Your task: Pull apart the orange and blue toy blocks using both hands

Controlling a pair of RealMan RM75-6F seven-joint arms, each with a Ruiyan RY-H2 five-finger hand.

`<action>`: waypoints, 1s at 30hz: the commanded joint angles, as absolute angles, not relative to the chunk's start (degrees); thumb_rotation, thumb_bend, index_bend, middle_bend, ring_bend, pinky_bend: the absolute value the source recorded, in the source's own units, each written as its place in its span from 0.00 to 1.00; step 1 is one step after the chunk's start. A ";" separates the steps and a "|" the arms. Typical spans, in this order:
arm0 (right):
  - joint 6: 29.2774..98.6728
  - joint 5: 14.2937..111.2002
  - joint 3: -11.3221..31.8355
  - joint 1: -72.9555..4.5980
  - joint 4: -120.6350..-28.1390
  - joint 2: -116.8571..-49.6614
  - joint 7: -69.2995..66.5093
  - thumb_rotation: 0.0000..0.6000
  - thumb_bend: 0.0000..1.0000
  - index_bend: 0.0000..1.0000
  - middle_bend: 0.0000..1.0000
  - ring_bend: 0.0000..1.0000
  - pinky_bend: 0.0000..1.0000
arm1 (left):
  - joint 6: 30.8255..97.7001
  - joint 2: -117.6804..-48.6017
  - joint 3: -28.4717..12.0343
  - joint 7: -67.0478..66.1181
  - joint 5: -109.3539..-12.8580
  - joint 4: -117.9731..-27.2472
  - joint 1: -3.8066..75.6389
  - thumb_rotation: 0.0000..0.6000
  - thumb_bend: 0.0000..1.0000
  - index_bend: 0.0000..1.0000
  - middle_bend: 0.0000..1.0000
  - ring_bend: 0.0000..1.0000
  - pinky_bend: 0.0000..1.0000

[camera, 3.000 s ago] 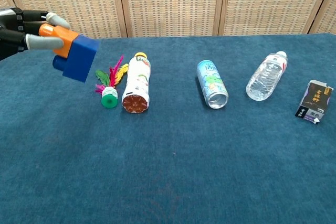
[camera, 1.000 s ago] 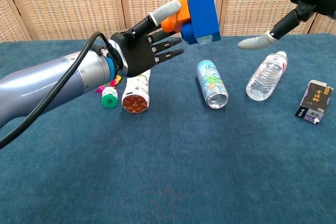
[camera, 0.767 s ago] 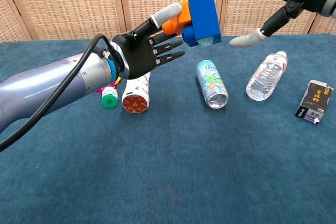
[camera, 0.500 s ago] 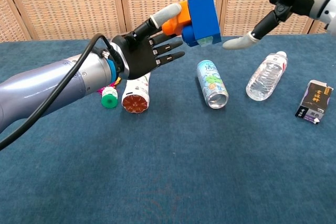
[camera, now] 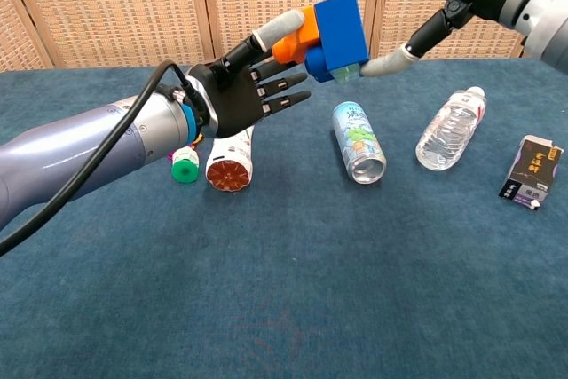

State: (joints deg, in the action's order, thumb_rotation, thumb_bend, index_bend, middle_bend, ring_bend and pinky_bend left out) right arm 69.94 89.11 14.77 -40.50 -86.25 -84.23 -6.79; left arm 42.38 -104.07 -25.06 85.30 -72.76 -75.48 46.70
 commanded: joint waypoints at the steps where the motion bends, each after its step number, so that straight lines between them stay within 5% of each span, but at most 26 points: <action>1: 69.98 88.86 14.79 -40.62 -86.23 -84.40 -6.76 1.00 0.03 0.45 0.38 0.00 0.00 | 42.31 -104.07 -25.06 85.27 -72.83 -75.48 46.73 1.00 0.36 0.53 0.51 0.00 0.00; 14: 71.20 88.23 15.00 -41.15 -85.47 -86.19 -7.26 1.00 0.26 0.57 0.56 0.09 0.00 | 42.22 -104.48 -25.01 85.14 -72.73 -75.40 46.60 1.00 0.36 0.53 0.51 0.00 0.00; 30: 73.60 90.40 14.35 -40.52 -83.73 -82.88 -10.43 1.00 0.30 0.63 0.61 0.12 0.00 | 42.04 -101.14 -25.36 84.51 -71.74 -75.68 44.60 1.00 0.37 0.53 0.51 0.00 0.00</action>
